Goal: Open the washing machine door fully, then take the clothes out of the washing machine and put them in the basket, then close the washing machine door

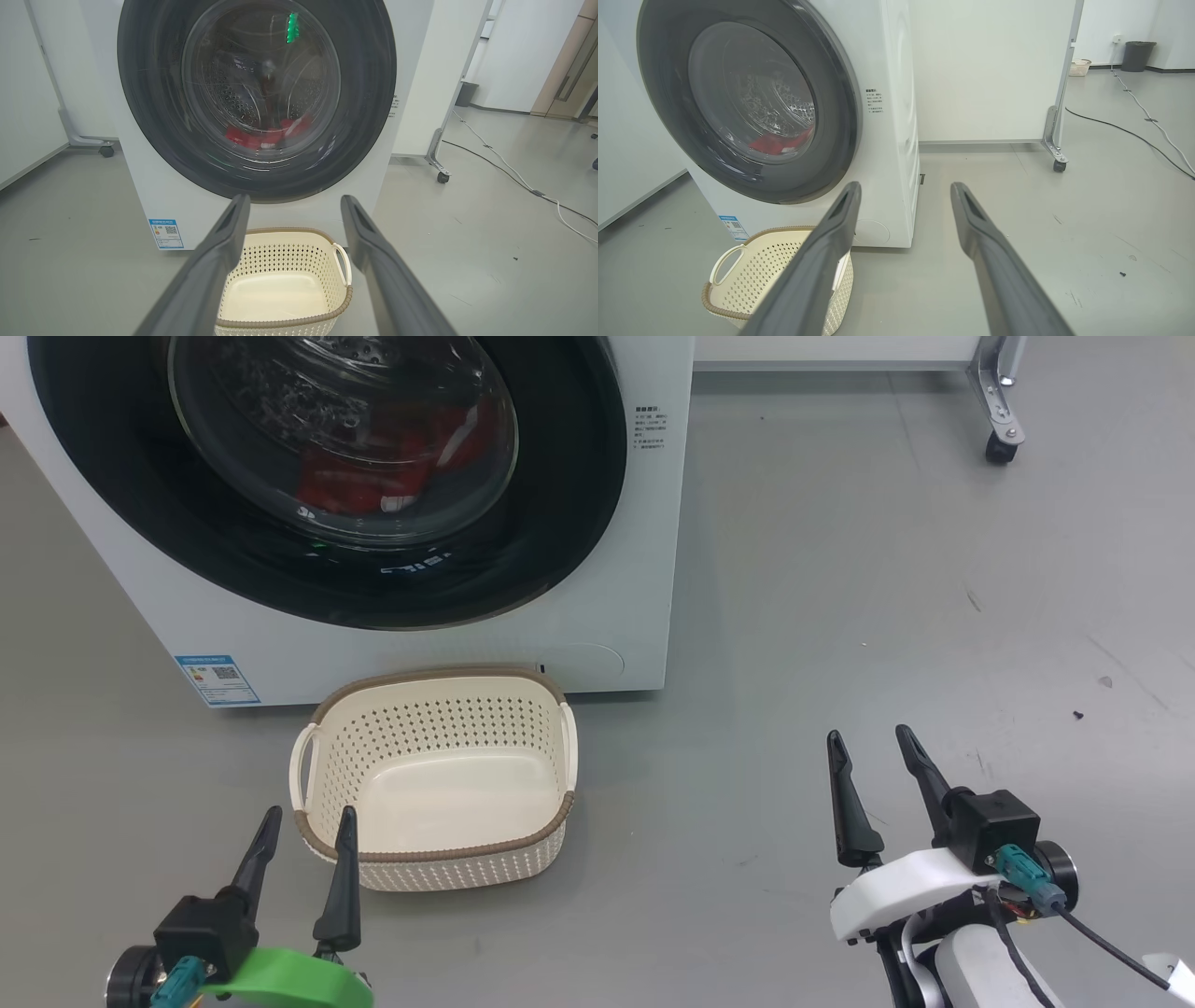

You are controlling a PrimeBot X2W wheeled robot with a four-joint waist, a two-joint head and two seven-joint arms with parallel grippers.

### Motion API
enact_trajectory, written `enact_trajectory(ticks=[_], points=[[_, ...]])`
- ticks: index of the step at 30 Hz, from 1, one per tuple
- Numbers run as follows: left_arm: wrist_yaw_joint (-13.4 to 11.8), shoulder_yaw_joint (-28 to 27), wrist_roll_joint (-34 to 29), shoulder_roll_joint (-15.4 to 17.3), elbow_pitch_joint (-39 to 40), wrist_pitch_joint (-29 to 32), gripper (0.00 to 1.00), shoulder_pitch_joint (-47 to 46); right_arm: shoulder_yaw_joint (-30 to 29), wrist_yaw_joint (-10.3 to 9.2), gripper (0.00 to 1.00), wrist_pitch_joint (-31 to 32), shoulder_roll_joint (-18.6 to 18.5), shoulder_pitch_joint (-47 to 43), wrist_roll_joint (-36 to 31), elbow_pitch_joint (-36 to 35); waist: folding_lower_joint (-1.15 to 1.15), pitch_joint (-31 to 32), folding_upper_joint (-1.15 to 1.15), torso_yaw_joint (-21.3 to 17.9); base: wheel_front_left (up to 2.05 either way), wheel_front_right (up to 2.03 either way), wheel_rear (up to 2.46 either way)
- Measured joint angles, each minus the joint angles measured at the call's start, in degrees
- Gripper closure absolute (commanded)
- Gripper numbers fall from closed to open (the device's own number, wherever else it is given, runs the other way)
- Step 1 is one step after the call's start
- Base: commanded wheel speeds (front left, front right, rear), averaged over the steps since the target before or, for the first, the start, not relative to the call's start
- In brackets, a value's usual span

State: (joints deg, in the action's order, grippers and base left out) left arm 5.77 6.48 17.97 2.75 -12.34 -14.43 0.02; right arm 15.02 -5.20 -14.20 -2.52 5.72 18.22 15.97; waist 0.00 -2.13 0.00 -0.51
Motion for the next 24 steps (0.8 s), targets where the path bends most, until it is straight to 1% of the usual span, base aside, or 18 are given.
enact_trajectory(ticks=[18,23,24], points=[[0.0,0.0,-0.2,-0.1,-0.2,0.0,0.00,0.0,0.0,-0.10,0.00,0.0,0.0,0.7,0.0,0.2,0.00,-0.4,0.00,0.0,0.00,0.00,0.00],[0.0,0.0,-0.2,-0.1,-0.1,0.0,0.00,-0.1,0.1,-0.43,0.00,0.0,0.0,0.9,0.0,0.1,0.00,-1.2,0.00,0.1,0.00,0.00,0.00],[0.0,0.0,-0.2,-0.1,-0.1,0.0,0.00,-0.1,0.2,-0.44,0.24,0.0,0.0,0.9,0.0,0.1,0.00,-1.4,0.00,0.2,0.00,0.00,0.00]])
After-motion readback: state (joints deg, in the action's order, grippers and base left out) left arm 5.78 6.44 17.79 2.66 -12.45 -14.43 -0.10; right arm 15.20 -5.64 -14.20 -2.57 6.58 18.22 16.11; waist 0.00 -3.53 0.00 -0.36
